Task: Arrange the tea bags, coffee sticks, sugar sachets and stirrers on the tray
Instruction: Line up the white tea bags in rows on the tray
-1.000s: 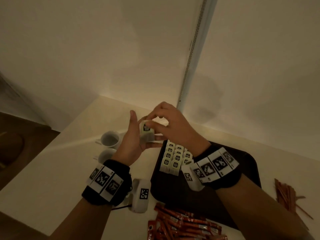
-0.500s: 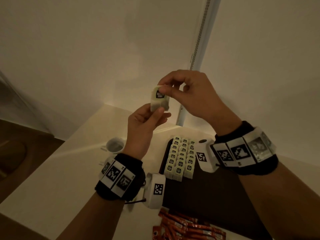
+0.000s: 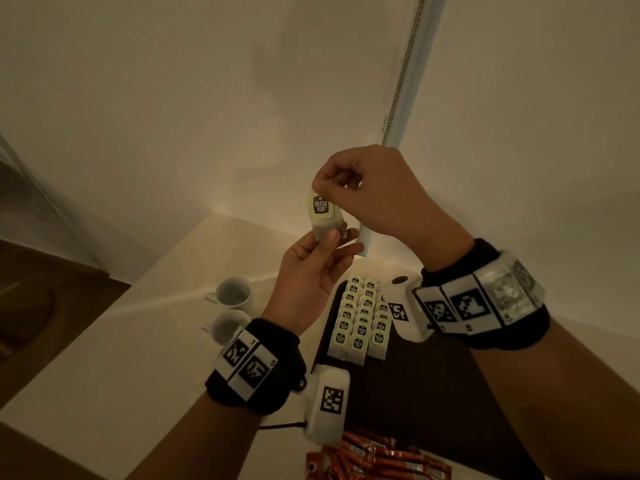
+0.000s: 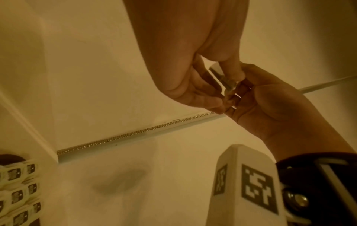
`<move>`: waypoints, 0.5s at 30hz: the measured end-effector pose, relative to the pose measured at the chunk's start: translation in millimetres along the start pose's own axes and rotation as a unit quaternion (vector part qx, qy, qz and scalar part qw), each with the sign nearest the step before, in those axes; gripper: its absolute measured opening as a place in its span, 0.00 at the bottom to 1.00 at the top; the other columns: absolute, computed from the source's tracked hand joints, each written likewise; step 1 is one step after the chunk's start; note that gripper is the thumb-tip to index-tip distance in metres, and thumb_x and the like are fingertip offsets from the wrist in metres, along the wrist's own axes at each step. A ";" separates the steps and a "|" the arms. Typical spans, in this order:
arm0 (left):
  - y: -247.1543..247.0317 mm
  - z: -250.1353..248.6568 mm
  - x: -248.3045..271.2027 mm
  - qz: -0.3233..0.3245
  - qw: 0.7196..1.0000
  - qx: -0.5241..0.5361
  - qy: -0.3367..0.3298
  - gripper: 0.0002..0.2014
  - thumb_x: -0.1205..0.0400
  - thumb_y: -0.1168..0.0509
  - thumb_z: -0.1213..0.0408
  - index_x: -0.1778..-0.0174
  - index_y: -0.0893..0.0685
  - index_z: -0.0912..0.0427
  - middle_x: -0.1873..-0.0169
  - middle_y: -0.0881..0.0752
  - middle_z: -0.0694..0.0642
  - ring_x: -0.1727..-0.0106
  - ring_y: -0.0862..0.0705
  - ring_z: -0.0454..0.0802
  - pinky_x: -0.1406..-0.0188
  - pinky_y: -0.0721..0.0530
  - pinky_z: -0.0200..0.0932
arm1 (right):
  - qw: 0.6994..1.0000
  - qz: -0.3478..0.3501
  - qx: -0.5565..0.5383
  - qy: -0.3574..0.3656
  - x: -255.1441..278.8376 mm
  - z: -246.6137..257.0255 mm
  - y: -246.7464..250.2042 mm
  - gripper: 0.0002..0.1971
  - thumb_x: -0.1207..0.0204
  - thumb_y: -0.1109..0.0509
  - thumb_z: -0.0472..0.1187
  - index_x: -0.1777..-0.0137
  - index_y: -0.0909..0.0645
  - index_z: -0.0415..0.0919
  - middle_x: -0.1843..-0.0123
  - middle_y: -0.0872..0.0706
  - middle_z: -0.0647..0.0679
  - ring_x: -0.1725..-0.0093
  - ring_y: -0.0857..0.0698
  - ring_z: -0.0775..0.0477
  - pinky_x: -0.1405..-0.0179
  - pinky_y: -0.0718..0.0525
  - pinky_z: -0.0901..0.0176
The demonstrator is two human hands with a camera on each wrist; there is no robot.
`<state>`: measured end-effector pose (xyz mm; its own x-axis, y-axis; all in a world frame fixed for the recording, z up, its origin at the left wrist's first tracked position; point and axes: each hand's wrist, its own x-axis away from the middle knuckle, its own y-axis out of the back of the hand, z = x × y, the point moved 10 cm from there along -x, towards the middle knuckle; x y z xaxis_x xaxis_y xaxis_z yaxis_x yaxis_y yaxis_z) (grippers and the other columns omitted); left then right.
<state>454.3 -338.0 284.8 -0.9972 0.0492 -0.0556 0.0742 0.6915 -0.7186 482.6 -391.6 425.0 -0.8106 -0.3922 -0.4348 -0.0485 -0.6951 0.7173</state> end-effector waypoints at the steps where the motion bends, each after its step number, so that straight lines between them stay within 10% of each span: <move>1: 1.8 -0.5 -0.2 -0.006 1.000 0.001 -0.003 0.11 0.28 0.35 0.62 0.54 0.14 0.60 0.61 0.09 0.54 0.61 0.10 0.45 0.64 0.15 0.32 | 1.000 -0.003 0.002 -0.001 0.1 -0.7 0.3 0.04 0.26 0.27 0.43 0.57 0.12 0.46 0.68 0.18 0.59 0.69 0.21 0.61 0.65 0.24 0.75; 15: 21.8 -5.5 0.4 -0.040 0.997 -0.055 -0.034 0.17 0.27 0.34 0.59 0.43 0.18 0.56 0.51 0.09 0.52 0.48 0.12 0.50 0.55 0.15 0.37 | 0.993 -0.040 -0.104 -0.049 17.4 -27.1 4.7 0.02 0.26 0.27 0.38 0.57 0.14 0.40 0.67 0.17 0.56 0.71 0.20 0.65 0.69 0.23 0.76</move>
<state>455.5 -319.0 272.9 -0.9972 -0.0555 -0.0507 -0.0100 0.7663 -0.6424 484.1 -418.0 406.0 -0.8627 -0.2768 -0.4232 -0.0017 -0.8353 0.5498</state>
